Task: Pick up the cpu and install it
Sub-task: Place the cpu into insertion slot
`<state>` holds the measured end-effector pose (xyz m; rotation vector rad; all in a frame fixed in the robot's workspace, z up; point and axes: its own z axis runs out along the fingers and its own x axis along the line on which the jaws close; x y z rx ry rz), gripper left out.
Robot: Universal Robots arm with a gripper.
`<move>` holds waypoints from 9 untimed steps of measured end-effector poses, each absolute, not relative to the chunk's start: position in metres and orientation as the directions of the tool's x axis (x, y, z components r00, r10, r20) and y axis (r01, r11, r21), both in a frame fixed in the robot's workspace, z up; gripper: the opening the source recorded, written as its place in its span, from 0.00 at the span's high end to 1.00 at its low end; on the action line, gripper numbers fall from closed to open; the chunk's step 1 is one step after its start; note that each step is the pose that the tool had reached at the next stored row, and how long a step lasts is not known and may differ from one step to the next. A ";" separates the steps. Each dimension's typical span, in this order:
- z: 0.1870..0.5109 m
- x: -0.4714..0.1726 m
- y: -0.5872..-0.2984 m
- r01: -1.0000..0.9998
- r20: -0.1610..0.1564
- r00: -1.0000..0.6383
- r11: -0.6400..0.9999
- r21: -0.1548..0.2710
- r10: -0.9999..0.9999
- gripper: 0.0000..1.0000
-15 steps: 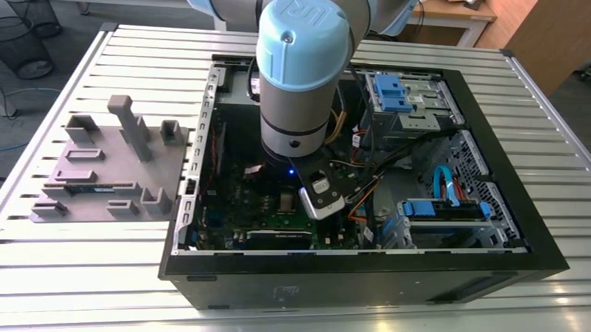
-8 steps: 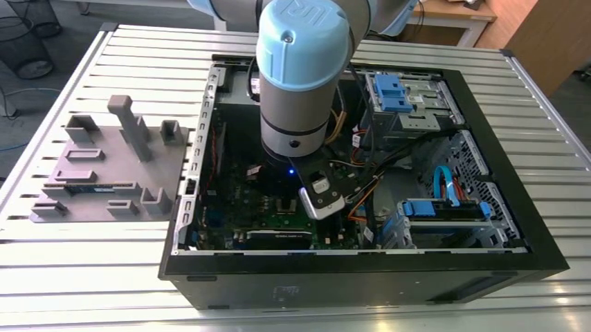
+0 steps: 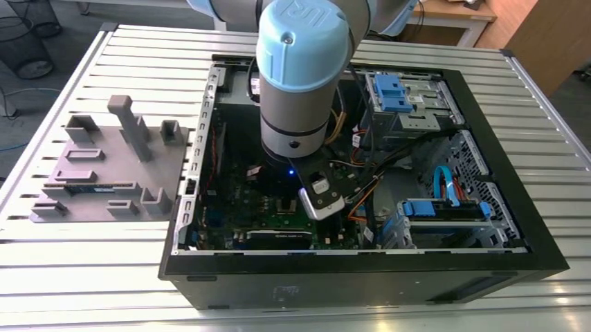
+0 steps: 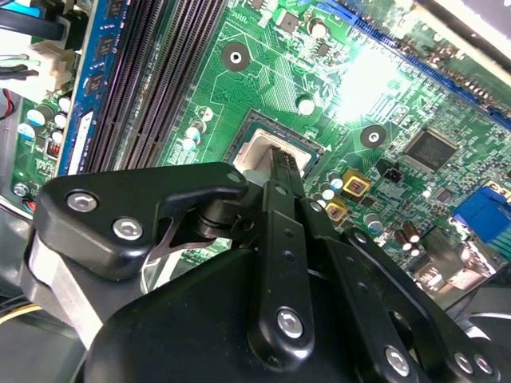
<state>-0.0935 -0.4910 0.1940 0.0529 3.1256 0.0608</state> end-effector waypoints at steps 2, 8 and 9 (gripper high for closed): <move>0.194 -0.093 -0.491 0.034 -0.014 -0.999 0.999 0.040 0.034 0.89; 0.194 -0.093 -0.491 0.034 -0.014 -0.999 0.999 0.040 0.034 0.89; 0.194 -0.093 -0.491 0.034 -0.015 -0.999 0.999 0.040 0.034 0.89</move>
